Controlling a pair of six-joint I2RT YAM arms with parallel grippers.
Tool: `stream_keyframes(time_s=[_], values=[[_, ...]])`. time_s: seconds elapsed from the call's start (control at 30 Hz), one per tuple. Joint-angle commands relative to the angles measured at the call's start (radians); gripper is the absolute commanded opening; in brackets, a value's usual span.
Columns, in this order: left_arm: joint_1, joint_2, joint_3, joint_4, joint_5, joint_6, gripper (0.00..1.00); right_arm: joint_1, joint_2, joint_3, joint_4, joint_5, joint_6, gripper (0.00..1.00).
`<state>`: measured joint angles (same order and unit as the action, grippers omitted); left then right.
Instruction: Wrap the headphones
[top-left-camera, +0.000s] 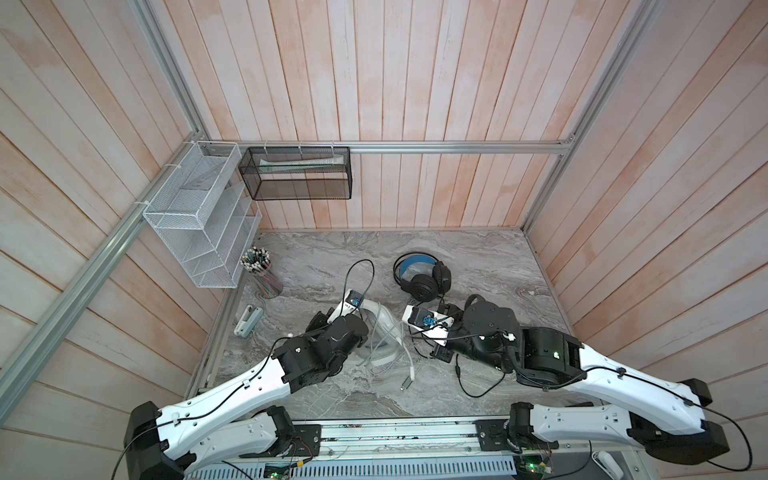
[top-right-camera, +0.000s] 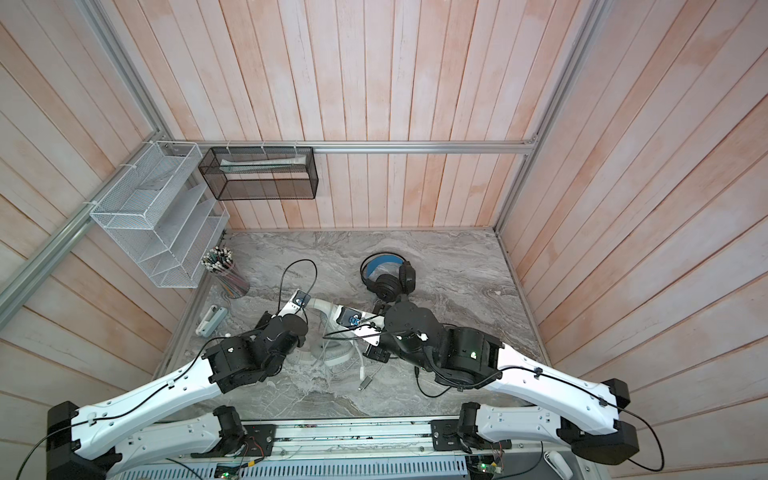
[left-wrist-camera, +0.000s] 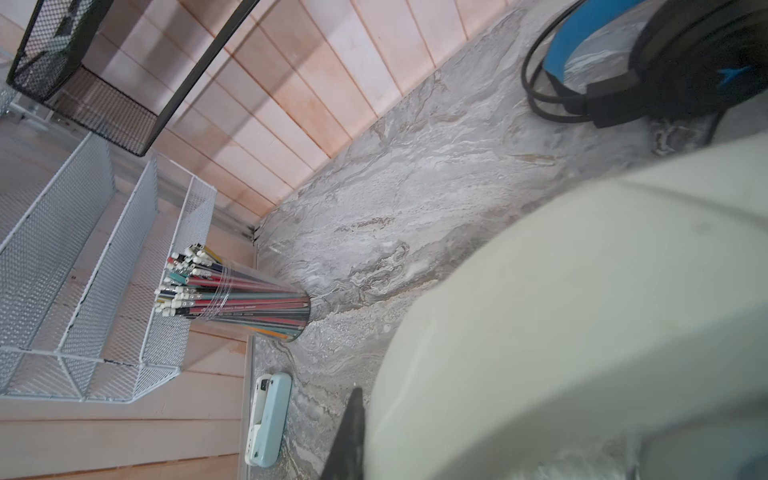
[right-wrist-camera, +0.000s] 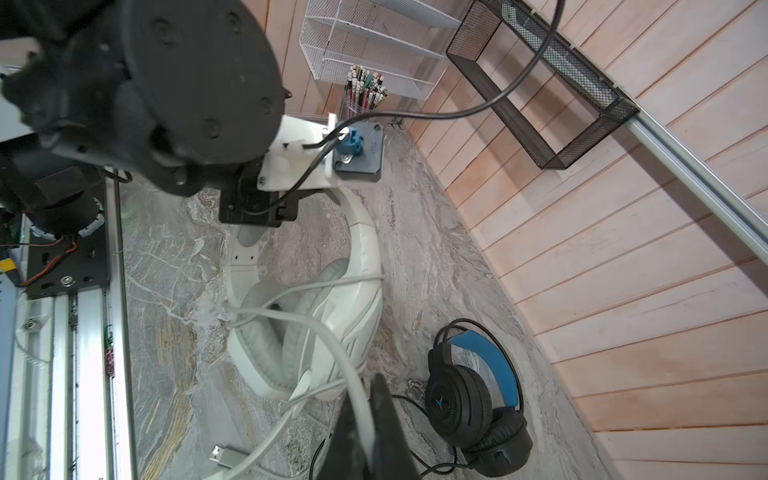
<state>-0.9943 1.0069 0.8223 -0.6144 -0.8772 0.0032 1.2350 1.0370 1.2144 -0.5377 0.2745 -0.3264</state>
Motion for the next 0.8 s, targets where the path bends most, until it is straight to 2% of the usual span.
stream_keyframes(time_s=[0.0,0.17,0.33,0.47,0.67,0.77], values=[[-0.037,-0.028,-0.027,0.092,-0.042,0.018,0.0,-0.038,0.027,0.03,0.128,-0.024,-0.015,0.0],[-0.061,-0.064,-0.036,0.107,-0.046,0.006,0.0,-0.126,0.065,0.016,0.235,-0.073,-0.005,0.0],[-0.064,-0.161,-0.057,0.125,-0.017,-0.013,0.0,-0.249,0.107,-0.02,0.308,-0.144,0.039,0.0],[-0.064,-0.22,-0.081,0.14,0.036,-0.025,0.0,-0.279,0.156,-0.002,0.353,-0.157,0.059,0.0],[-0.066,-0.189,-0.071,0.129,0.047,-0.044,0.0,-0.293,0.206,0.029,0.396,-0.228,0.081,0.0],[-0.068,-0.193,-0.072,0.132,0.055,-0.048,0.0,-0.307,0.208,-0.007,0.451,-0.199,0.084,0.0]])
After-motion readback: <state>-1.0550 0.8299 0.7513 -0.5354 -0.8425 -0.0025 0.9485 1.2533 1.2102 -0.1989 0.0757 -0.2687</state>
